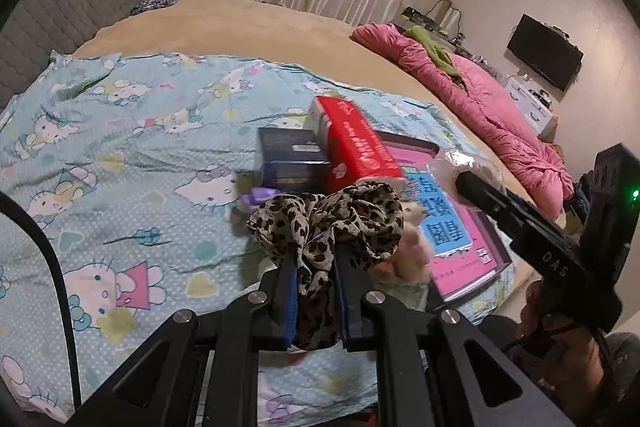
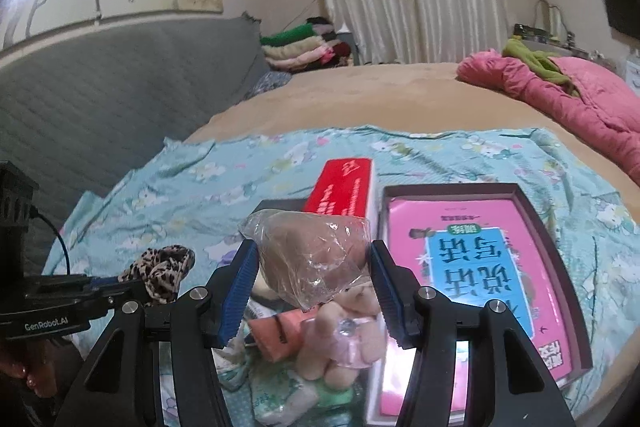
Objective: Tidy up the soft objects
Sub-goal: 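Carry both held items over the pink book box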
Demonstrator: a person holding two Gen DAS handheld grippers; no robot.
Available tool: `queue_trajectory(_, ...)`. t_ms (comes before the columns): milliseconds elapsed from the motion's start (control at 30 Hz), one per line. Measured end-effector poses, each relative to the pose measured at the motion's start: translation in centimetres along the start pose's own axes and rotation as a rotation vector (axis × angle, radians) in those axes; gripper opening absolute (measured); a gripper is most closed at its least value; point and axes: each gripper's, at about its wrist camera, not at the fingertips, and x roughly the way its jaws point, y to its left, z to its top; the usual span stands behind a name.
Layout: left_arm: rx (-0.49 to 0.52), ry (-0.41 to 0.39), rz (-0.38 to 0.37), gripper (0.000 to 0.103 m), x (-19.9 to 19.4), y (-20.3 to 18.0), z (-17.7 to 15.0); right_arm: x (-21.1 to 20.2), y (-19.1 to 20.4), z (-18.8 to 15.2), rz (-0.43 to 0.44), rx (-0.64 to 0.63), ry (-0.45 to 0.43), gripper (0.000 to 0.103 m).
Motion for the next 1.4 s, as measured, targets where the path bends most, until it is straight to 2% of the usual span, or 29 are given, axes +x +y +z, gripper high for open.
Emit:
queue_trajectory(500, 0.126, 0.000, 0.003, 0.016, 1.5, -8.4, 2.8, -3.2, -5.1, 0.8, -0.057, 0.127, -0.090, 0.058)
queue_trajectory(733, 0.173, 0.015, -0.021, 0.016, 3.4, -12.4, 3.7, -4.4, -9.3, 0.7, -0.135, 0.223, -0.112, 0.058)
queue_trajectory(833, 0.191, 0.029, -0.026, 0.016, 4.4, -13.7, 3.9, -4.9, -10.4, 0.6, -0.184, 0.230, -0.118, 0.058)
queue_trajectory(967, 0.227, 0.051, -0.032, 0.016, 5.7, -15.4, 3.7, -5.4, -11.7, 0.3, -0.209, 0.257, -0.124, 0.058)
queue_trajectory(1200, 0.296, 0.107, -0.028, 0.016, 8.3, -17.9, 2.7, -5.5, -14.1, -0.3, -0.267, 0.306, -0.104, 0.058)
queue_trajectory(1400, 0.333, 0.182, -0.010, 0.016, 11.2, -19.5, 1.2, -4.9, -16.6, -1.9, -0.314, 0.368, -0.032, 0.058)
